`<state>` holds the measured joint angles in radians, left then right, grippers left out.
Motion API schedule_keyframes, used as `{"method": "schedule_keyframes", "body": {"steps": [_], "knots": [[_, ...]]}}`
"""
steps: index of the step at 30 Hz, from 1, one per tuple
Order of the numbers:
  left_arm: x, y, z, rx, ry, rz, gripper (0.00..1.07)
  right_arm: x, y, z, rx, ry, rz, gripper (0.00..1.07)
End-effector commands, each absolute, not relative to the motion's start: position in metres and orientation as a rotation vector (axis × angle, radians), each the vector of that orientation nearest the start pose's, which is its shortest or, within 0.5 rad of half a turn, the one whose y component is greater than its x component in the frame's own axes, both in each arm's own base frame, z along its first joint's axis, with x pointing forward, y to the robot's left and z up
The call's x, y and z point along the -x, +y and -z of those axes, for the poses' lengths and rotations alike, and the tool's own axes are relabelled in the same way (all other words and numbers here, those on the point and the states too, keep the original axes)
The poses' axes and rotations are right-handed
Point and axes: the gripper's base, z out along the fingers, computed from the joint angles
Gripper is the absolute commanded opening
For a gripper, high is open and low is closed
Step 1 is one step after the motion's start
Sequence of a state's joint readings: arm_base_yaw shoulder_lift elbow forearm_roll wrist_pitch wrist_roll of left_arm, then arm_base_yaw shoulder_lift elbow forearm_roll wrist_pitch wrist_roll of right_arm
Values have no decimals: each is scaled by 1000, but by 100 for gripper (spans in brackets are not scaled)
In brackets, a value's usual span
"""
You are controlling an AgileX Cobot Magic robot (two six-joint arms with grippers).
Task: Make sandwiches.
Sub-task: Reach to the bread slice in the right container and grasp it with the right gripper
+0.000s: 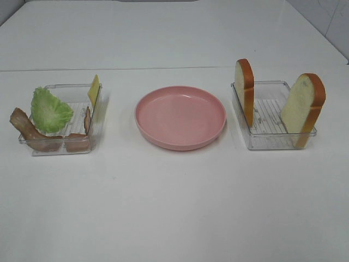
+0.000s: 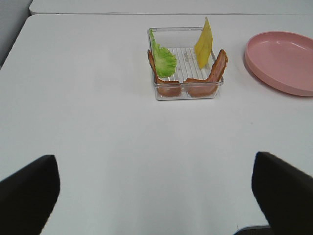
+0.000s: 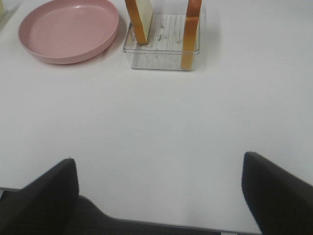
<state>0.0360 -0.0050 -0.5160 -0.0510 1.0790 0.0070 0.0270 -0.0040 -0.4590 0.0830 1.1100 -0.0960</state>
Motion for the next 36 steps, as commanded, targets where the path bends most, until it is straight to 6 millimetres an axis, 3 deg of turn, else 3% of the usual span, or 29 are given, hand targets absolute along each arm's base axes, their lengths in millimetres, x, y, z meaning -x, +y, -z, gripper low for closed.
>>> {"method": "schedule_keyframes", "body": {"steps": [1,36], "knots": [[11,-4,-281,38,2014,32,101,7,7,-261,134,2092,-67,88],[11,-4,-281,38,2014,30,101,1,7,-262,139,2134,-57,88]]}}
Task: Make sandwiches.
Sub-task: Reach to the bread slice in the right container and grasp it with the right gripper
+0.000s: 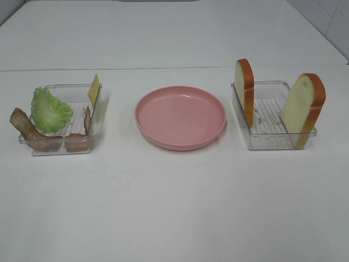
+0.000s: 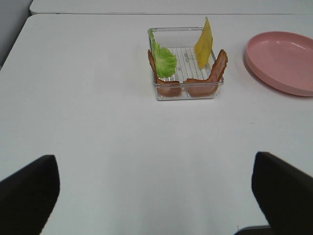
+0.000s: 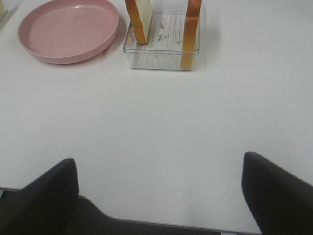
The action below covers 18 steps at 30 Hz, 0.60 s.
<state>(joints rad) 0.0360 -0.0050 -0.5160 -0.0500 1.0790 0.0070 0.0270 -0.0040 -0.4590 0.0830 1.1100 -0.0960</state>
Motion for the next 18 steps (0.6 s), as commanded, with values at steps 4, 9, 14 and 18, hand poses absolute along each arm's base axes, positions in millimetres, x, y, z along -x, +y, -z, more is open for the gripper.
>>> {"method": "schedule_keyframes", "body": {"steps": [4,9,14,18], "knots": [[11,-4,-281,38,2014,30,101,-21,8,-267,138,2251,-74,88],[11,-4,-281,37,2012,30,101,-79,11,-287,136,2489,-110,88],[11,-4,-281,37,2012,30,101,-153,18,-318,112,2610,-205,88],[11,-4,-281,35,2012,33,101,-221,22,-336,108,2652,-246,88]]}}
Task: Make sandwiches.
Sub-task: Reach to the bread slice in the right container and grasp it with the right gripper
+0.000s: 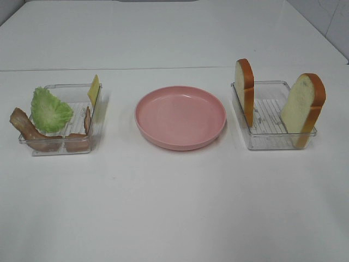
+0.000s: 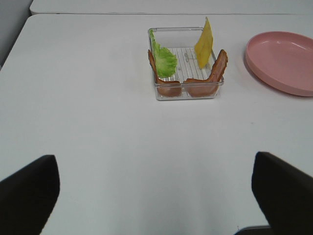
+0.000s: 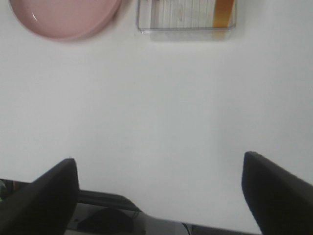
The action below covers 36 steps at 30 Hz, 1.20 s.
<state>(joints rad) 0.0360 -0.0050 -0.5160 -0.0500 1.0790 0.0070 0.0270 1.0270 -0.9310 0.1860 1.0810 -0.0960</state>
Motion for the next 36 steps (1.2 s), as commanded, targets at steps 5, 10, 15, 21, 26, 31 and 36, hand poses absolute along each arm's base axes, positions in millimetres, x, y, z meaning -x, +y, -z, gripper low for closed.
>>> {"method": "schedule_keyframes", "body": {"steps": [5,10,15,21,26,31,36], "knots": [[11,-4,-281,35,2012,33,101,-316,25,-350,81,2689,-258,88],[11,-4,-281,35,2012,33,101,-376,26,-347,112,2756,-253,88],[11,-4,-281,35,2012,33,100,-417,33,-337,116,2778,-257,88],[11,-4,-281,35,2012,33,100,-455,62,-306,167,2791,-273,88],[11,-4,-281,35,2012,33,100,-470,84,-267,214,2856,-274,88],[11,-4,-281,35,2012,33,100,-477,97,-229,231,2931,-288,88],[11,-4,-281,35,2012,33,100,-480,98,-209,211,2990,-279,88]]}}
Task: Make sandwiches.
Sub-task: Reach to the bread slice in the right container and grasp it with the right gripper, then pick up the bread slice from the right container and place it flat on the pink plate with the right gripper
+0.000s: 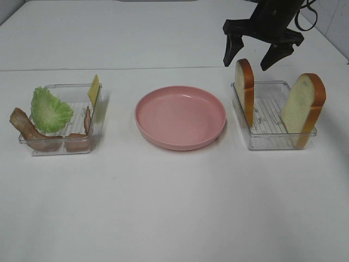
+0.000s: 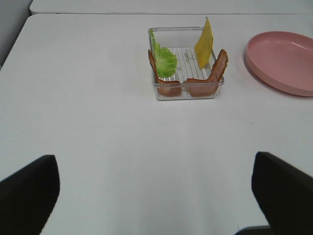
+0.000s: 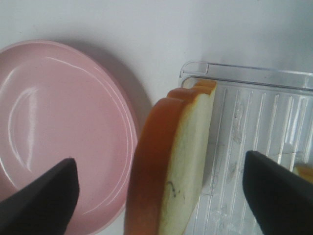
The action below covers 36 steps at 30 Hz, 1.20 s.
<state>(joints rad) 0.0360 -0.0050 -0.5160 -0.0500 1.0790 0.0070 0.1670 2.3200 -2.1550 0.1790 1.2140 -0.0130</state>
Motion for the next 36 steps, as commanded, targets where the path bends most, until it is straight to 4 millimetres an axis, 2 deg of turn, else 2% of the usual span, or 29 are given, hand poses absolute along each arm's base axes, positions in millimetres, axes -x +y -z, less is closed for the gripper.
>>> {"method": "schedule_keyframes", "body": {"steps": [1,2,5,11,14,15,16,17,18,19,20,21,22,23,35,36], "knots": [[11,-4,-281,35,2012,33,100,-480,98,-209,211,2990,-279,88],[11,-4,-281,35,2012,33,100,-481,98,-200,210,3011,-279,88],[11,-4,-281,35,2012,33,100,-482,99,-190,208,3032,-284,88],[11,-4,-281,35,2012,33,100,-484,99,-171,205,3069,-283,87],[11,-4,-281,35,2012,33,100,-485,99,-169,204,3073,-283,86],[11,-4,-281,35,2012,33,100,-485,99,-169,204,3074,-283,78],[11,-4,-281,35,2012,33,100,-485,99,-169,204,3073,-283,62],[11,-4,-281,35,2012,33,100,-485,99,-169,204,3073,-283,62],[11,-4,-281,35,2012,33,100,-485,99,-171,206,3071,-277,51],[11,-4,-281,35,2012,33,100,-485,99,-171,206,3071,-277,51],[11,-4,-281,35,2012,33,100,-485,98,-171,210,3071,-259,33],[11,-4,-281,35,2012,33,100,-485,97,-171,213,3071,-244,26],[11,-4,-281,35,2012,33,100,-485,97,-171,213,3071,-244,26],[11,-4,-281,35,2012,33,100,-485,96,-170,217,3071,-223,21],[11,-4,-281,35,2012,33,100,-485,94,-171,203,3072,-198,19],[11,-4,-281,35,2012,33,100,-485,94,-172,170,3074,-196,9]]}}
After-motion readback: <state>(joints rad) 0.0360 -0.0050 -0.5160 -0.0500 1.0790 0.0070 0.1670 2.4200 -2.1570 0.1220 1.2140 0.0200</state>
